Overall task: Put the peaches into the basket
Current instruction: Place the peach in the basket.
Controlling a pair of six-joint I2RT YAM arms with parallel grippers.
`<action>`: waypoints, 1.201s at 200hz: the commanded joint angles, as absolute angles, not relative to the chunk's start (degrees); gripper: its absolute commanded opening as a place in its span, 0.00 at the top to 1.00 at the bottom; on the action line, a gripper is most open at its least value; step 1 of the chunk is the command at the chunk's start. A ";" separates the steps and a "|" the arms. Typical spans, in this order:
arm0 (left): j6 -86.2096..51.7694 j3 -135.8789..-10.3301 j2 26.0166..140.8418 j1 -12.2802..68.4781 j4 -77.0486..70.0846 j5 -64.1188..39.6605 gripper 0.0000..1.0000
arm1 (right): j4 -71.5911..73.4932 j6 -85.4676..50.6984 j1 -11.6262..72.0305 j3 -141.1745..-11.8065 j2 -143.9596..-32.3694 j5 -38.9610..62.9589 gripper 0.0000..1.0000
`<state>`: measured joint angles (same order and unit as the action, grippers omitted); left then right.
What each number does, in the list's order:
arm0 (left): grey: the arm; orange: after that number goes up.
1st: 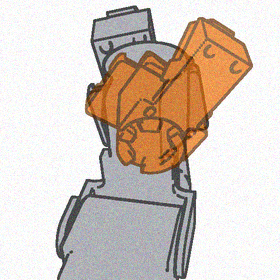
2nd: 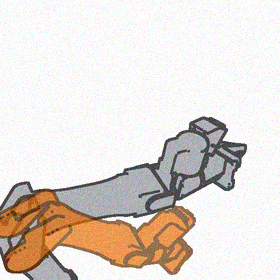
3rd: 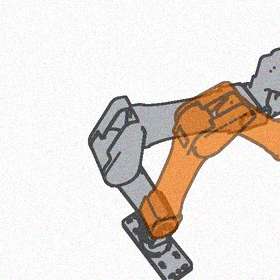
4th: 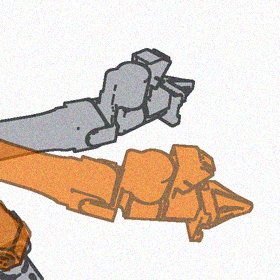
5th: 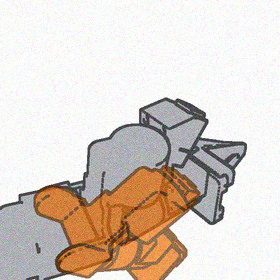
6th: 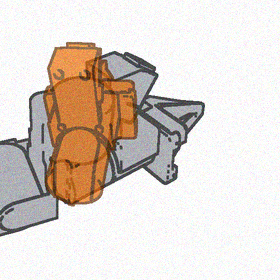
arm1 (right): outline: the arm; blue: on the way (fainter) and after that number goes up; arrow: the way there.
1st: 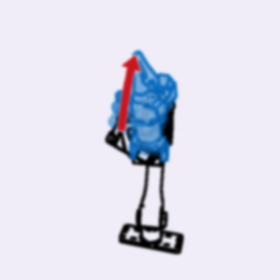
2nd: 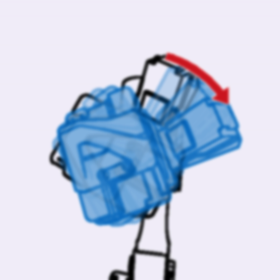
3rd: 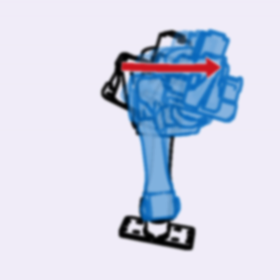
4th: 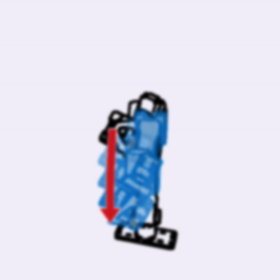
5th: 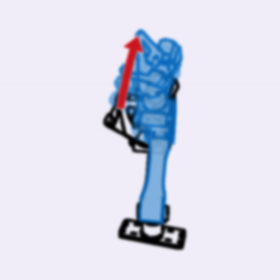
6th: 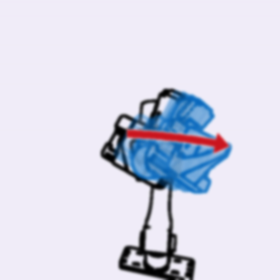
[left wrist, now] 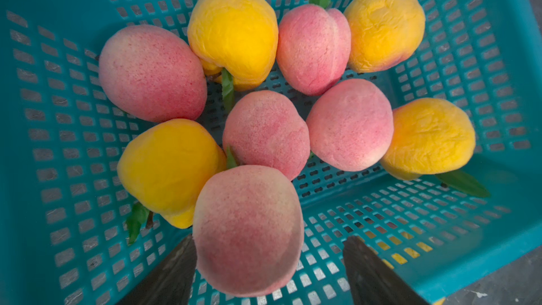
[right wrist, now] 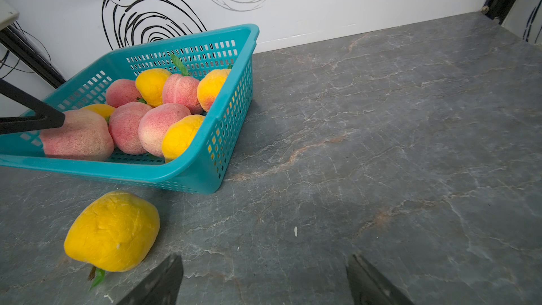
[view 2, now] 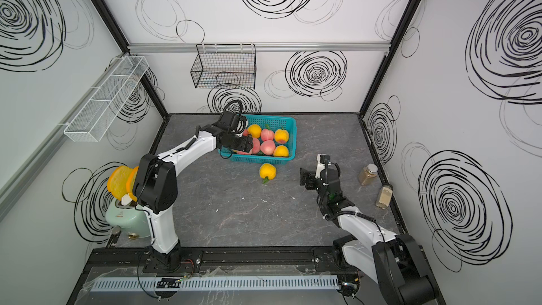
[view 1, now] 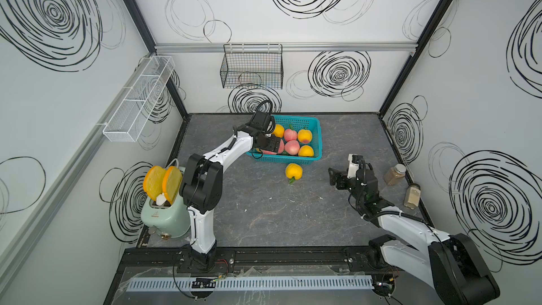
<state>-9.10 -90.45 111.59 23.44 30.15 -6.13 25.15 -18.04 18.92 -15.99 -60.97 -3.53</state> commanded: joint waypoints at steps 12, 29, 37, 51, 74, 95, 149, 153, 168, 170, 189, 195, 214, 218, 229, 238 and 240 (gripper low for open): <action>-8.96 -90.02 111.62 22.82 29.62 -5.98 0.17 | 26.11 -18.57 18.64 -17.40 -61.11 -3.52 0.09; -8.80 -90.17 111.37 22.72 29.92 -6.30 0.17 | 26.10 -18.52 18.63 -17.42 -61.11 -3.44 0.09; -8.94 -90.22 110.98 22.55 30.01 -6.96 0.18 | 26.05 -18.46 18.63 -17.39 -61.16 -3.53 0.09; -9.38 -89.85 109.94 22.01 29.75 -8.76 0.18 | 26.12 -18.52 18.54 -17.33 -61.36 -3.52 0.09; -10.10 -88.53 107.52 20.82 29.19 -11.34 0.17 | 26.54 -18.33 18.54 -17.57 -62.21 -2.05 0.09; -10.64 -85.75 104.57 19.50 28.19 -13.60 0.17 | 26.89 -18.28 18.54 -17.54 -62.93 -1.76 0.09; -12.56 -75.28 94.89 15.12 24.28 -22.13 0.17 | 28.15 -18.35 18.52 -17.73 -65.97 -0.80 0.09; -12.80 -74.59 94.27 14.74 24.05 -23.08 0.17 | 28.55 -18.56 18.52 -17.75 -66.40 -0.61 0.09; -14.19 -71.94 92.16 13.37 22.02 -27.45 0.17 | 29.97 -19.67 18.59 -18.28 -68.57 0.60 0.09; -14.42 -71.62 91.95 13.14 21.65 -28.07 0.17 | 30.04 -19.86 18.62 -18.37 -68.98 0.81 0.09; -15.96 -68.99 90.00 11.89 19.47 -30.69 0.17 | 31.73 -23.27 19.72 -19.07 -71.80 2.78 0.09; -16.10 -68.38 89.55 11.65 19.11 -30.82 0.17 | 32.32 -24.43 20.53 -19.14 -72.56 3.10 0.09; -16.07 -67.14 88.86 10.84 18.68 -32.34 0.17 | 32.76 -26.82 24.69 -20.13 -75.18 3.47 0.09; -16.07 -66.94 88.78 10.66 18.57 -32.71 0.17 | 32.44 -27.01 25.95 -20.57 -75.70 3.21 0.09; -16.59 -65.99 88.47 10.25 17.60 -33.91 0.17 | 31.14 -27.16 29.53 -22.25 -76.78 1.35 0.09; -17.11 -64.89 88.23 10.01 16.39 -34.89 0.17 | 30.02 -27.11 32.26 -23.62 -77.51 -0.17 0.09; -17.20 -64.69 88.13 9.97 16.03 -35.00 0.17 | 29.81 -27.15 32.76 -23.94 -77.65 -0.53 0.09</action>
<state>-15.38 -67.05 90.24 11.03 20.97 -30.44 30.06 -24.75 26.92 -20.01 -76.12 1.37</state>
